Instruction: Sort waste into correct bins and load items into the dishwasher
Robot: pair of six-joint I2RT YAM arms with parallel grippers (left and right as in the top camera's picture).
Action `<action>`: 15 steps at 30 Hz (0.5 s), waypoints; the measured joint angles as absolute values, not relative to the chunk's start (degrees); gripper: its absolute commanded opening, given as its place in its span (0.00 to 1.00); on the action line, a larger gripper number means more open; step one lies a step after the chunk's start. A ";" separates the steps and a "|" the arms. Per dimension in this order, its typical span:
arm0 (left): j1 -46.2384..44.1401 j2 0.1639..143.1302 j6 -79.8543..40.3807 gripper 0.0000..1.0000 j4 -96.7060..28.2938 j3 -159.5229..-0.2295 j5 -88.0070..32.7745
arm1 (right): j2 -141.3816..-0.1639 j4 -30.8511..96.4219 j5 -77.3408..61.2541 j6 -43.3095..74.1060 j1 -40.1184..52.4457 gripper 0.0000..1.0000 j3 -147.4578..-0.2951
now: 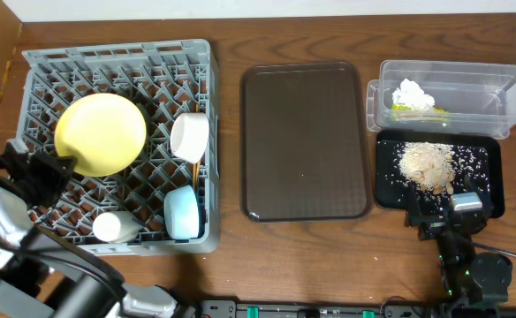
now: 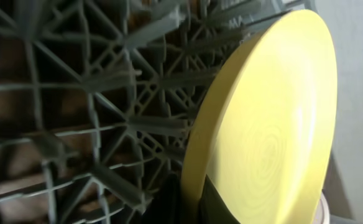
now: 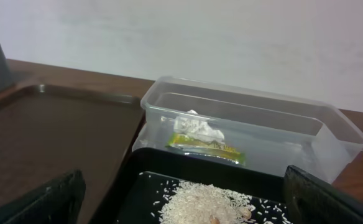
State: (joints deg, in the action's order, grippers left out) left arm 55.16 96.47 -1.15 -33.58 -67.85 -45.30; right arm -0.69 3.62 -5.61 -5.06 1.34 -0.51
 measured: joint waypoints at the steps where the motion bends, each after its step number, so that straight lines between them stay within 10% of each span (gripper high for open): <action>1: 54.94 95.48 -0.93 0.08 -33.54 -67.85 -44.42 | -0.69 3.62 -5.61 -5.08 1.32 0.99 -0.51; 15: 35.48 85.25 2.17 0.07 -33.56 -67.85 -11.75 | -0.69 3.60 -5.61 -5.08 1.32 0.99 -0.51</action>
